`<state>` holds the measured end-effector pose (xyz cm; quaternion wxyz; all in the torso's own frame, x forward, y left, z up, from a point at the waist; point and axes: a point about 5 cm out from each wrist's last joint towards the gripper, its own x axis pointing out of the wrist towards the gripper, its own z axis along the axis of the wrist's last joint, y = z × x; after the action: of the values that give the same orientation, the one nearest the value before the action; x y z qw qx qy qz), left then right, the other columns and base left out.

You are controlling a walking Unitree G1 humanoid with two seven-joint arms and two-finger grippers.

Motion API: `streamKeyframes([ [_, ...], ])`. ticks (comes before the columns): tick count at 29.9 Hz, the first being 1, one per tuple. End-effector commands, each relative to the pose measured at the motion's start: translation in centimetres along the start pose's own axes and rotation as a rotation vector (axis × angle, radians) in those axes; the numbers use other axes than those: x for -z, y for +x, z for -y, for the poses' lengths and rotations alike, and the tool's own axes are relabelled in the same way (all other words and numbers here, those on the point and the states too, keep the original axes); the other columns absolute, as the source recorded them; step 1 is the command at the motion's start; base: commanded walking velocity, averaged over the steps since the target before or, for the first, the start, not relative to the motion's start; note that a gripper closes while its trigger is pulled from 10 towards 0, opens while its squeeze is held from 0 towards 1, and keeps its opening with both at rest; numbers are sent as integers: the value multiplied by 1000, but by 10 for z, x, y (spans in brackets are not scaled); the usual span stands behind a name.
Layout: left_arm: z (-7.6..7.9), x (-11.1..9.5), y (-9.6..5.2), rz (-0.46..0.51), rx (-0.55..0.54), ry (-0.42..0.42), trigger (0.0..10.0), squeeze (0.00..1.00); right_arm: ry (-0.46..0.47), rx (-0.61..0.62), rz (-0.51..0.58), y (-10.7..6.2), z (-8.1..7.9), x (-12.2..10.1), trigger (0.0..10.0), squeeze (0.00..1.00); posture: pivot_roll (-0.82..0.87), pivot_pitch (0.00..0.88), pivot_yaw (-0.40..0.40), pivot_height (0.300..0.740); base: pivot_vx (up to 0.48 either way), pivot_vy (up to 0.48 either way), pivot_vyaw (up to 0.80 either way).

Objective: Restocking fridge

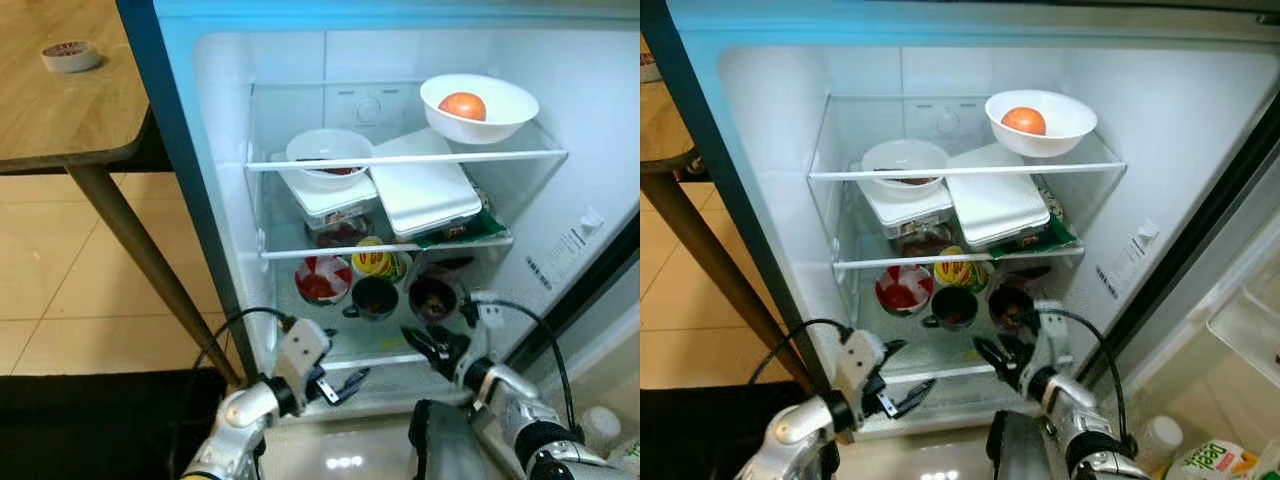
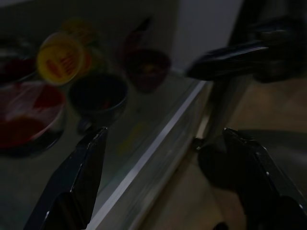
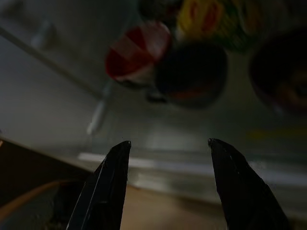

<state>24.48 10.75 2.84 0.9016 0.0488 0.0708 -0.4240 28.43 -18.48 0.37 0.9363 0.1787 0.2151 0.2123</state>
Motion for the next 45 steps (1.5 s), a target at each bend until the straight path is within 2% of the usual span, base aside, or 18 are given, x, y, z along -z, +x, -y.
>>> streamKeyframes([
  [1,-1,8,-6,-26,-6,-16,10000,0,8,27,-18,-4,5,4,10000,0,99,0,-62,510,0,0,0],
  [8,-1,11,-9,-40,-7,-30,10000,0,26,57,-33,-10,10,10,10000,0,99,0,-62,525,0,0,0],
  [14,9,-2,-7,-4,126,-56,10000,0,26,71,-68,-13,10,19,10000,0,96,0,-67,545,0,0,0],
  [17,10,-4,-6,4,141,-60,10000,0,27,72,-69,-13,10,19,10000,0,96,0,-67,550,0,0,0],
  [22,16,-10,-7,25,225,-77,10000,0,15,97,-78,-15,13,21,10000,0,92,0,-69,565,0,0,0],
  [26,17,-9,-9,12,239,-86,10000,0,9,138,-99,-17,15,24,10000,0,92,0,-68,565,0,0,0],
  [35,17,-11,-19,-6,262,-143,10000,0,34,123,-72,-21,16,26,10000,0,97,0,-74,590,0,0,0],
  [38,18,-9,-21,-43,261,-158,10000,0,35,146,-92,-21,17,29,10000,0,99,0,-76,590,-277,0,0],
  [45,18,-13,-19,-19,269,-171,10000,0,33,145,-97,-21,17,29,10000,0,99,0,-79,595,-128,0,0],
])
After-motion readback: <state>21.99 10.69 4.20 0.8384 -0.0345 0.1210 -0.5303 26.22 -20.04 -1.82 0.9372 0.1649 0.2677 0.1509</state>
